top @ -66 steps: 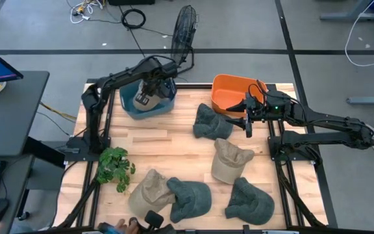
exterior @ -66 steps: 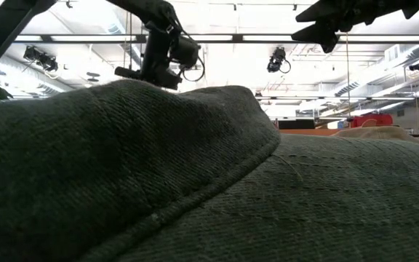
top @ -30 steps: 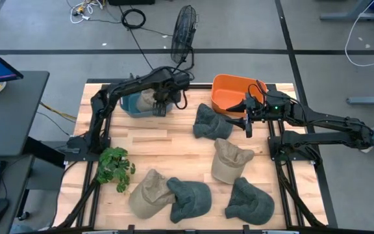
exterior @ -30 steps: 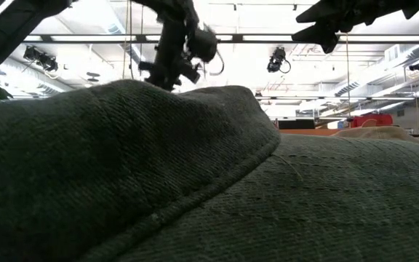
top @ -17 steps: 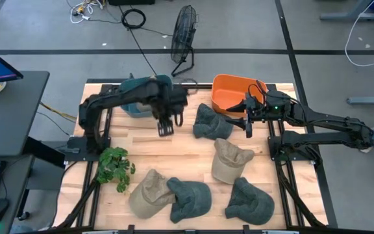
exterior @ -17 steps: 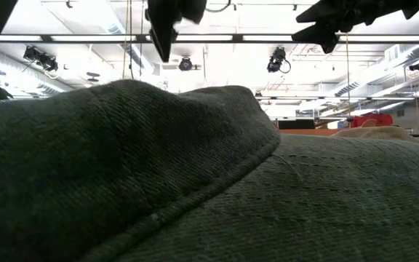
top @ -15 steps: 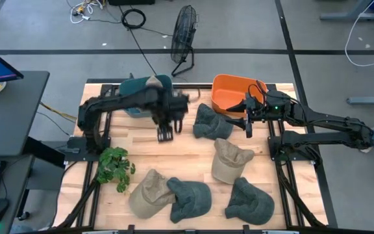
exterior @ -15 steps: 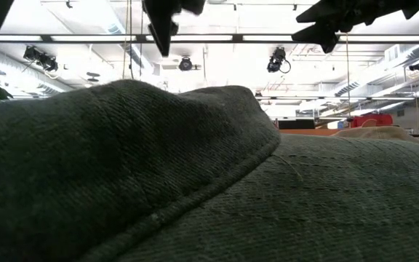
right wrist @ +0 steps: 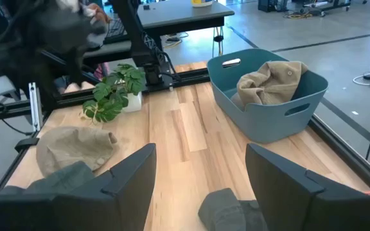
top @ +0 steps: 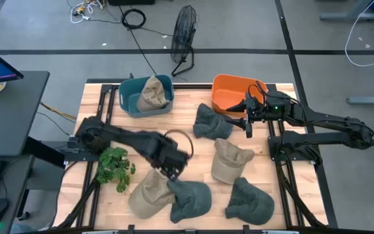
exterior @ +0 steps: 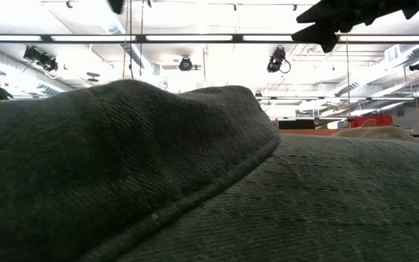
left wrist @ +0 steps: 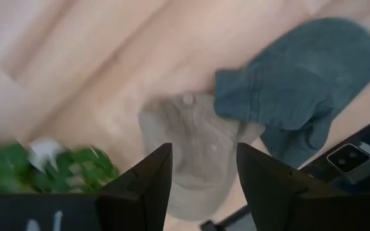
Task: Pick & Place hat
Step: Put the left brown cap into the blue bin
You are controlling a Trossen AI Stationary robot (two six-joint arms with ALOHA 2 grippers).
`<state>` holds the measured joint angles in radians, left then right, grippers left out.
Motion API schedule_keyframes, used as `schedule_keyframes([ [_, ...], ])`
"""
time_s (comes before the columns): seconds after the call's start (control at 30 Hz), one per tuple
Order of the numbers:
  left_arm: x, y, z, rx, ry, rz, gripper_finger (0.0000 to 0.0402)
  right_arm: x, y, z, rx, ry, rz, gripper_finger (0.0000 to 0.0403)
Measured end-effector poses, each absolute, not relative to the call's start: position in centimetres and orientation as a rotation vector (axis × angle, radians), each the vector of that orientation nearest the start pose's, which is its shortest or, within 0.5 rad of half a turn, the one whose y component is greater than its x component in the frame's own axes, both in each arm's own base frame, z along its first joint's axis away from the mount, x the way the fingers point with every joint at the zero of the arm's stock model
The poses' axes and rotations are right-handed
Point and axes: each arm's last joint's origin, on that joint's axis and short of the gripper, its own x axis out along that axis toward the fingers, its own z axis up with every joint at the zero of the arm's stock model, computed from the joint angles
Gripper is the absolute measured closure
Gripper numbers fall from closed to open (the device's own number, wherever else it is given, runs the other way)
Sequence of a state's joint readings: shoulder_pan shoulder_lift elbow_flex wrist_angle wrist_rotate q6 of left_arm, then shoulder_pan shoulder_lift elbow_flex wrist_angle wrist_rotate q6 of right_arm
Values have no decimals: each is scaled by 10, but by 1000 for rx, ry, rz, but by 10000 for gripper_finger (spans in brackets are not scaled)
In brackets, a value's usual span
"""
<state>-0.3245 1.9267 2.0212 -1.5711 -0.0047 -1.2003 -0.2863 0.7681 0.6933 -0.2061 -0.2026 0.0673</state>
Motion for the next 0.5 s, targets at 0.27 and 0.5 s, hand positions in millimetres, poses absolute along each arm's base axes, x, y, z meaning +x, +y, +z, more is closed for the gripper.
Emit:
schedule_keyframes([
  [0.27,345,-154,308,-913,1323,933,225,164,-42,296,148,330,-93,158],
  [0.5,335,-167,314,-993,1294,977,225,162,-41,291,156,385,-60,158],
])
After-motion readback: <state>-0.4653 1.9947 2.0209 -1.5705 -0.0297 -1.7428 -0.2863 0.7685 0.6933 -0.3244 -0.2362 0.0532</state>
